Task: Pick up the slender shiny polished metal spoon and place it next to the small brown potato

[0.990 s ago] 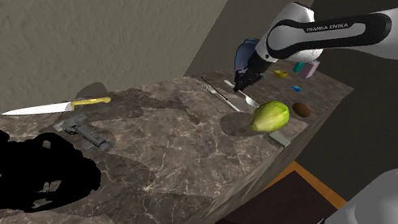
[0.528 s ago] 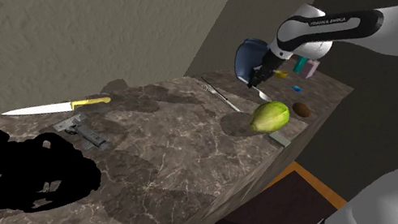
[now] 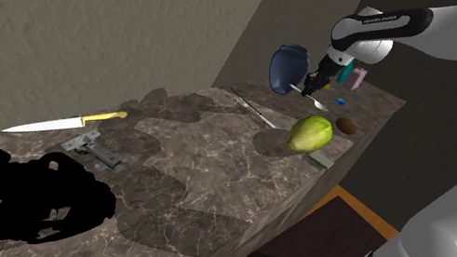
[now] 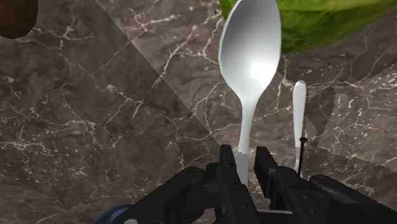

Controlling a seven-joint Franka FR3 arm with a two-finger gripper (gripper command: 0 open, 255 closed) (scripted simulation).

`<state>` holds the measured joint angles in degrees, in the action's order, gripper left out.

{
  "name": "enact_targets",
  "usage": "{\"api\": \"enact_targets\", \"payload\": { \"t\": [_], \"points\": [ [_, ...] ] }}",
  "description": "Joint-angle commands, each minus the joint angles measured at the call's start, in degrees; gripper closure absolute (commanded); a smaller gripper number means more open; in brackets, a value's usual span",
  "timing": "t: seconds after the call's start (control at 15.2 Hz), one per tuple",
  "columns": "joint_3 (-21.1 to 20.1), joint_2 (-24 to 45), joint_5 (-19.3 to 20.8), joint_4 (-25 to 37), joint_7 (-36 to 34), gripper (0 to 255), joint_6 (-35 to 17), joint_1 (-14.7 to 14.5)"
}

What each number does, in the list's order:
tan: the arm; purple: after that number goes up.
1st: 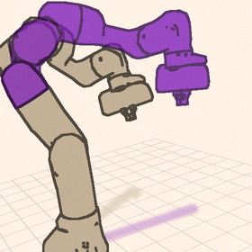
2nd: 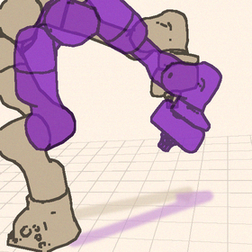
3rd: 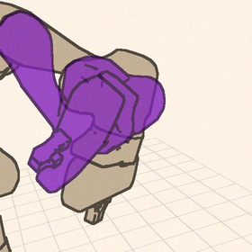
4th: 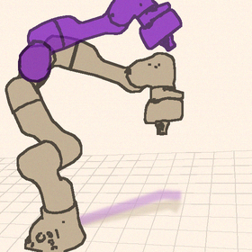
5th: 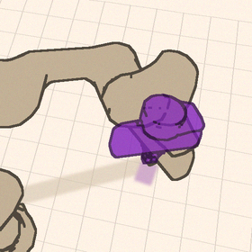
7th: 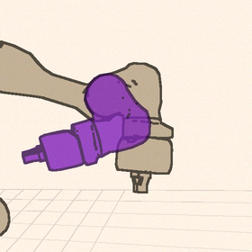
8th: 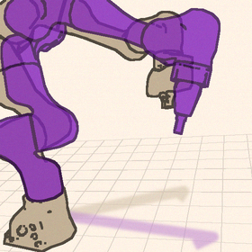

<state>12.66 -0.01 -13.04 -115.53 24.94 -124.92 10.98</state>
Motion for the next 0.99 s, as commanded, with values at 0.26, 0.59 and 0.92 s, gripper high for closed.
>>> {"api": "enact_targets", "payload": {
  "t": [0.26, 0.59, 0.92],
  "points": [
    [3.4, 7.8, -3.3, 9.7, 8.3, 255, 4.0, 4.2],
    [5.2, 15.3, -6.4, 19.9, 14.3, 255, 8.5, 8.7],
    [6.1, 24.4, -9.4, 32.8, 18.9, 255, 14.2, 14.1]
  ]
}}
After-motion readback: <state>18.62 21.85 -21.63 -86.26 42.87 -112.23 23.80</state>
